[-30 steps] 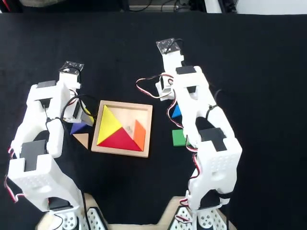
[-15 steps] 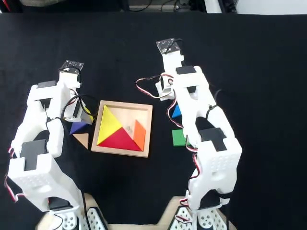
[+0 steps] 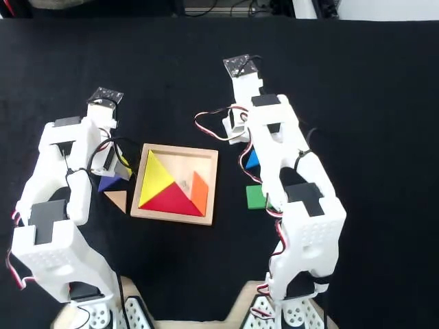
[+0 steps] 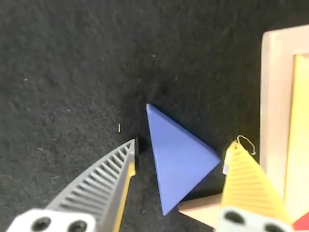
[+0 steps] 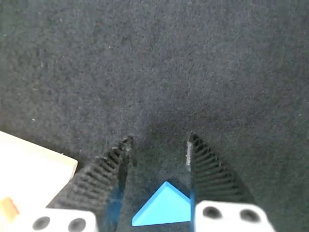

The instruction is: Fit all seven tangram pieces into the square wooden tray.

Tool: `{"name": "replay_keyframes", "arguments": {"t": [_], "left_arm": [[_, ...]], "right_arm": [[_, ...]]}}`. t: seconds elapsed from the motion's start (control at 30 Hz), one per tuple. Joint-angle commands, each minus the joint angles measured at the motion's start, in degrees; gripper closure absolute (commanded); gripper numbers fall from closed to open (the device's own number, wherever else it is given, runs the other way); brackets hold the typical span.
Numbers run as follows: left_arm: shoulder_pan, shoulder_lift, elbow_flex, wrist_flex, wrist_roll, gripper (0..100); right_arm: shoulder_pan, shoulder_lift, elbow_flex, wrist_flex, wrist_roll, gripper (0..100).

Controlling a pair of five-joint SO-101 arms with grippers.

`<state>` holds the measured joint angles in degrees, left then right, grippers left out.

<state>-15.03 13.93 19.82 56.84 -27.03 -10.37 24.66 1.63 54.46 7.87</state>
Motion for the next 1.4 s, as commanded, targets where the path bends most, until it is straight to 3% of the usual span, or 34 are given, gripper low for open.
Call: {"name": "replay_keyframes", "arguments": {"t": [0.0,1.37], "left_arm": [[-0.3,-0.3,0.1,-1.7,0.0,71],[1.6,-0.8,0.4,-1.2,6.7,77]], "right_arm": [[-0.5,-2.9,-0.3,-0.8,0.5,82.9],[-0.5,-2.9,-0.3,-0.8,0.5,82.9]]}}
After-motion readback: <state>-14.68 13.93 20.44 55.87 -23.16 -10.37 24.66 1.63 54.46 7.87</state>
